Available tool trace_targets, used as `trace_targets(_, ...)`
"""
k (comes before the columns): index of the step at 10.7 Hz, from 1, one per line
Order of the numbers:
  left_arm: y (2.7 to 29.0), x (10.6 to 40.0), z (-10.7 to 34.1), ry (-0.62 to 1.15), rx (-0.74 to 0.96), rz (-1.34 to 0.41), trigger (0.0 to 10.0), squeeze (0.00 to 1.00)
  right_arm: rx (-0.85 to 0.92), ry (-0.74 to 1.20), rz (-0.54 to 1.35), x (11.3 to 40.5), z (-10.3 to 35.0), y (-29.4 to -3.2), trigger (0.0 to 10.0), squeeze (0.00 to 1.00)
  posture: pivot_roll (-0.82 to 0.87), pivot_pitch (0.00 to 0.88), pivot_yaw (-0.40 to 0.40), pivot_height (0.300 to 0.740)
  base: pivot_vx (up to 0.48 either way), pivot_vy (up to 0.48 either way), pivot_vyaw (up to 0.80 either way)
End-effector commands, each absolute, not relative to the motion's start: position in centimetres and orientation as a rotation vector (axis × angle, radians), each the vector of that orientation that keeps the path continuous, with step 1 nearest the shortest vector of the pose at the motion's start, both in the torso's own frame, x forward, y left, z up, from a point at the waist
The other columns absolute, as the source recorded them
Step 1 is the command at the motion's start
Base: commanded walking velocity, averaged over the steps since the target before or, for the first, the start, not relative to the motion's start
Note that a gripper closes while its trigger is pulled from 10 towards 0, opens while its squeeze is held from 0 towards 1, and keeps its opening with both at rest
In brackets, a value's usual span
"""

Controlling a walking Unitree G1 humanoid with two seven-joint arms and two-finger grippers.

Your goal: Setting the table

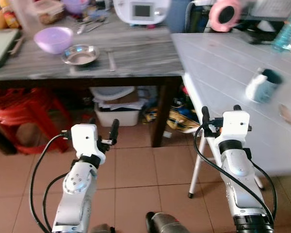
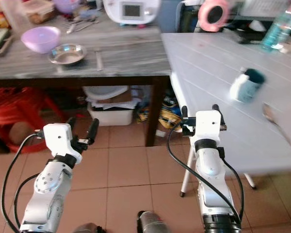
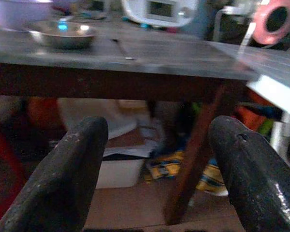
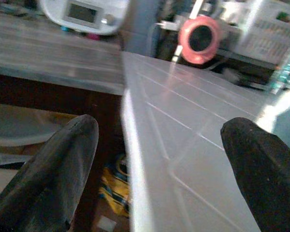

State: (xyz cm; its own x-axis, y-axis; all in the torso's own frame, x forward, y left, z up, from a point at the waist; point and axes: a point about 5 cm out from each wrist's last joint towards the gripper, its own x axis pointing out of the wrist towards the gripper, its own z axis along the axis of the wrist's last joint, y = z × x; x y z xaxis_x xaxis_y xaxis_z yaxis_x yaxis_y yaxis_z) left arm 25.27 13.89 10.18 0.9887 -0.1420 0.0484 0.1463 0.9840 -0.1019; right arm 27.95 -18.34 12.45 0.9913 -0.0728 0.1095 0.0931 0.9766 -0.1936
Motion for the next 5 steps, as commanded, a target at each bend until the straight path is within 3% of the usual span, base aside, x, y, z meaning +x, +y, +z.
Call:
trace_targets(1, 14.2, 25.1, 10.6, -0.066, -0.092, -0.124, 10.0, 0.0, -0.226, -0.125, -0.098, 28.0, 13.0, -18.6, 10.0, 0.0, -0.01, 0.076, -0.011, 0.74, 0.0, -0.36, 0.0)
trace_targets(3, 15.4, 24.2, 10.7, -0.072, -0.07, -0.031, 10.0, 0.0, -0.261, -0.172, -0.068, 27.6, 13.9, -18.4, 10.0, 0.0, -0.01, 0.086, -0.015, 0.74, 0.0, -0.366, 0.0)
trace_targets(5, 16.2, 23.4, 10.4, -0.056, -0.055, 0.0, 10.0, 0.0, -0.167, -0.152, -0.032, 26.6, 13.5, -18.5, 10.0, 0.0, -0.01, 0.101, -0.019, 0.74, 0.0, -0.366, 0.0)
